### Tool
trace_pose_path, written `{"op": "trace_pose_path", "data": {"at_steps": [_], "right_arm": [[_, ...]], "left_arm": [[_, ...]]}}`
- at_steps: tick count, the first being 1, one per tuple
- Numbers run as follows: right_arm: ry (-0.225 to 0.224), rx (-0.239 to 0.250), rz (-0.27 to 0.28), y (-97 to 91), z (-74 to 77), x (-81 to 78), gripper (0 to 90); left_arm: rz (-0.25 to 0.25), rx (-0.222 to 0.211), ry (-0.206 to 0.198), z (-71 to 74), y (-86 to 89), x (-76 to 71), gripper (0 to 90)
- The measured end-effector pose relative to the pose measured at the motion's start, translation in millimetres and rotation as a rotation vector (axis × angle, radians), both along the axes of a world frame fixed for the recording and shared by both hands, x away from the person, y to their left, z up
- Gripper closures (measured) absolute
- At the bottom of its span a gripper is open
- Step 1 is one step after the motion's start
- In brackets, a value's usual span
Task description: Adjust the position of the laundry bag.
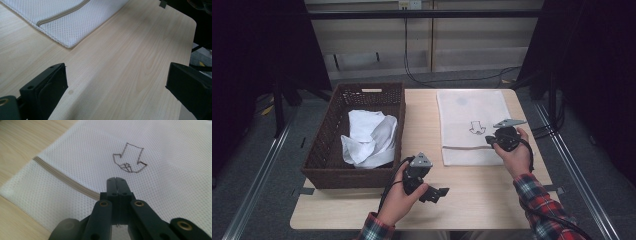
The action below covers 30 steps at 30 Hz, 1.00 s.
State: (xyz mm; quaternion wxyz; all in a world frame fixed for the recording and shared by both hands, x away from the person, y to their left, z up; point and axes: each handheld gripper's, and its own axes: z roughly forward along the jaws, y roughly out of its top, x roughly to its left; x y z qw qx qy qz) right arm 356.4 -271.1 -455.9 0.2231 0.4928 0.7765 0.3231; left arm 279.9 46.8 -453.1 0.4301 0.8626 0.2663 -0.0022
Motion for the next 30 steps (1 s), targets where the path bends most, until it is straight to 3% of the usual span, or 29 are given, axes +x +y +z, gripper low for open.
{"op": "trace_pose_path", "data": {"at_steps": [14, 23, 30], "right_arm": [[0.008, 0.031, -0.034, 13.4, -22.7, 24.5, 90.0], [0.018, 0.042, -0.043, 13.8, -36.0, 33.1, 90.0], [0.05, 0.046, -0.063, 14.9, -46.7, 36.3, 90.0]], "left_arm": [[-0.003, -0.008, -0.002, 3.3, 1.2, -1.1, 2.8], [-0.004, -0.009, -0.009, 2.8, 1.9, -1.5, 2.8], [-0.004, -0.004, -0.007, 1.4, 1.9, -1.7, 2.8]]}}
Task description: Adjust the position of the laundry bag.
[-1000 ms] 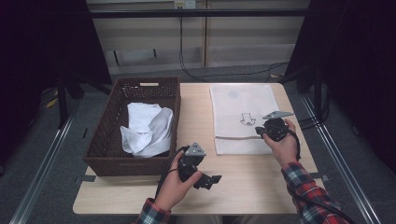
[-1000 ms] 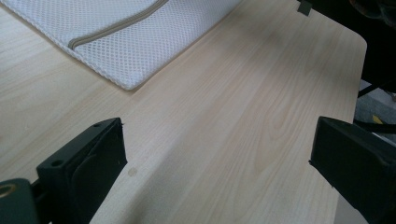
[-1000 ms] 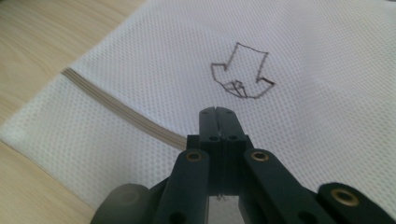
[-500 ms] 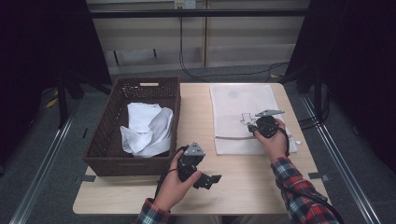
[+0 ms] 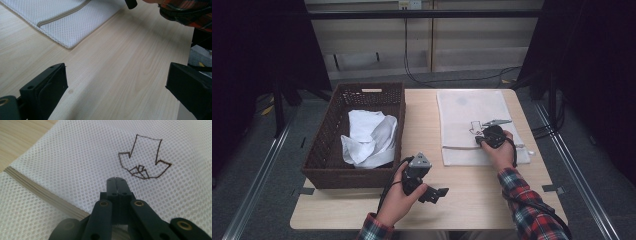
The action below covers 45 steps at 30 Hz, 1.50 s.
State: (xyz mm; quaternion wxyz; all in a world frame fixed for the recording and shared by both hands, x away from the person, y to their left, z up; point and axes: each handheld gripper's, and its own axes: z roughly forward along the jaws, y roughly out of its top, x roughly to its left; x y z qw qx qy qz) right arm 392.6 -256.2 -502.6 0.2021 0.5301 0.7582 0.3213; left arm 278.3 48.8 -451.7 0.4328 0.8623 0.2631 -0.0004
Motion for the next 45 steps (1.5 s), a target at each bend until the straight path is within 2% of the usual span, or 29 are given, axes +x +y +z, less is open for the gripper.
{"op": "trace_pose_path", "data": {"at_steps": [4, 7, 11, 15, 19, 20, 22, 27, 28, 29, 37, 40, 45], "right_arm": [[-0.018, 0.021, 0.005, -1.1, -4.3, 0.6, 90.0], [-0.022, -0.006, 0.021, -0.3, -3.8, 0.1, 90.0], [-0.029, -0.005, 0.027, 3.3, -4.5, -3.5, 90.0], [-0.024, 0.025, 0.042, 7.3, -4.9, -10.0, 90.0], [-0.037, 0.021, 0.074, 11.8, -5.5, -15.9, 90.0], [-0.043, 0.018, 0.097, 14.9, -5.8, -19.4, 90.0], [-0.041, 0.015, 0.097, 16.0, -5.7, -21.8, 90.0], [-0.055, 0.032, 0.139, 22.2, -7.0, -30.2, 90.0], [-0.048, 0.042, 0.135, 23.4, -6.9, -32.3, 90.0], [-0.048, 0.049, 0.137, 24.7, -7.1, -34.1, 90.0], [-0.053, 0.045, 0.179, 36.1, -6.8, -48.4, 90.0], [-0.054, 0.048, 0.193, 37.8, -7.0, -52.4, 90.0], [-0.052, 0.056, 0.208, 41.0, -6.8, -59.2, 90.0]], "left_arm": [[0.003, 0.005, 0.002, -1.1, 0.4, 0.5, 2.8], [0.006, 0.002, 0.005, -2.1, 0.4, 0.4, 2.8], [0.007, 0.005, 0.001, -1.7, 0.9, 0.7, 2.8], [0.007, 0.014, 0.0, -2.3, 2.2, 1.2, 2.8], [0.011, 0.018, 0.007, -2.3, 1.9, 0.6, 2.8], [0.006, 0.022, 0.004, -2.1, 2.0, 0.7, 2.8], [0.006, 0.023, 0.001, -1.9, 1.7, 0.5, 2.8], [0.013, 0.018, 0.005, -3.0, 1.1, -0.1, 2.8], [0.01, 0.03, 0.002, -2.6, 1.3, 0.0, 2.8], [0.009, 0.023, 0.001, -3.0, 0.9, 0.0, 2.8], [0.006, 0.019, -0.004, -2.7, -0.6, -0.2, 2.8], [0.008, 0.032, -0.001, -1.9, 0.2, -0.2, 2.8], [0.008, 0.023, -0.007, -2.7, -1.8, -1.0, 2.8]]}}
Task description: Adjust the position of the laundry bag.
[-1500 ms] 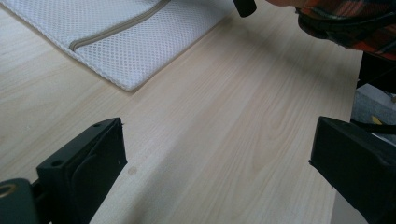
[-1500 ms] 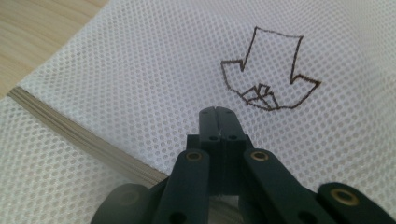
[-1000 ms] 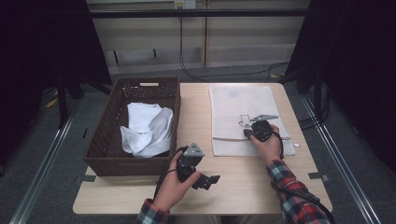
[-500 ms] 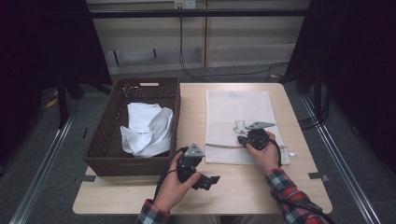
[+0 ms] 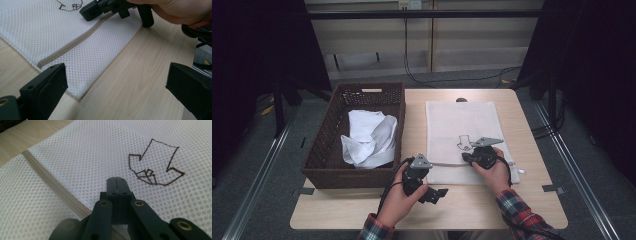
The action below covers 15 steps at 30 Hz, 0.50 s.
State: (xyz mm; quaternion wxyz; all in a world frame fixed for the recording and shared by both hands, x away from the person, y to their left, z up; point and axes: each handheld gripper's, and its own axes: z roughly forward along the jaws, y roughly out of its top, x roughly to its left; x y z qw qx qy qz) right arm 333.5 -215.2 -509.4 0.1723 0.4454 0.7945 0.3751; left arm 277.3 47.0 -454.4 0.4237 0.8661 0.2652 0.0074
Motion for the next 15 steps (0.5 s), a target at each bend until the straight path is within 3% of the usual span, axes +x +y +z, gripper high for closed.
{"op": "trace_pose_path", "data": {"at_steps": [5, 15], "right_arm": [[0.014, 0.008, 0.009, 4.0, 0.9, -7.3, 90.0], [0.027, 0.034, 0.011, 9.8, 0.6, -14.7, 90.0]], "left_arm": [[-0.005, 0.023, 0.005, -0.2, -0.5, -0.3, 2.8], [-0.002, 0.02, 0.006, -1.6, -0.1, 0.4, 2.8]]}}
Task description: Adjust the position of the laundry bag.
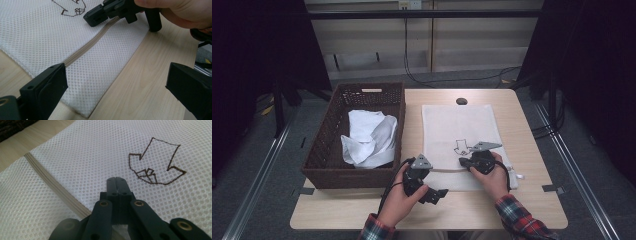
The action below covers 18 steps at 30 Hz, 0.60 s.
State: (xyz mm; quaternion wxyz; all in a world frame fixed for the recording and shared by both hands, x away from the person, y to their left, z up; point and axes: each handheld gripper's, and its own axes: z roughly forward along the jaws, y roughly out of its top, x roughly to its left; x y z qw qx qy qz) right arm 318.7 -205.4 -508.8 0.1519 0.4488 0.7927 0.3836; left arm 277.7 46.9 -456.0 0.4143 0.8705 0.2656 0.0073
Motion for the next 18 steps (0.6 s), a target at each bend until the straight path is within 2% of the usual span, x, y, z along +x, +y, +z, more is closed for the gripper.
{"op": "trace_pose_path", "data": {"at_steps": [7, 11, 12, 13, 14, 15, 18], "right_arm": [[0.009, 0.018, -0.005, 3.8, -0.5, -5.4, 90.0], [0.005, 0.02, 0.007, 5.4, -0.7, -6.8, 90.0], [0.01, 0.023, 0.005, 5.8, -0.5, -7.4, 90.0], [0.012, 0.025, 0.009, 6.1, -0.5, -7.7, 90.0], [0.011, 0.023, 0.012, 6.3, -0.5, -7.8, 90.0], [0.011, 0.024, 0.014, 6.6, -0.5, -8.0, 90.0], [0.012, 0.028, 0.014, 7.7, -0.7, -9.0, 90.0]], "left_arm": [[-0.003, 0.006, -0.003, -0.3, -0.2, 0.1, 2.8], [-0.002, -0.019, -0.007, -0.7, -0.3, 0.1, 2.8], [0.004, -0.018, -0.001, 0.1, -0.2, -0.4, 2.8], [0.003, 0.002, -0.002, 1.4, 0.9, -0.2, 2.8], [0.001, 0.003, -0.003, 1.2, 1.0, -0.2, 2.8], [0.006, -0.016, -0.003, -0.2, 0.4, -0.5, 2.8], [0.0, 0.001, -0.002, 0.5, 1.5, -0.4, 2.8]]}}
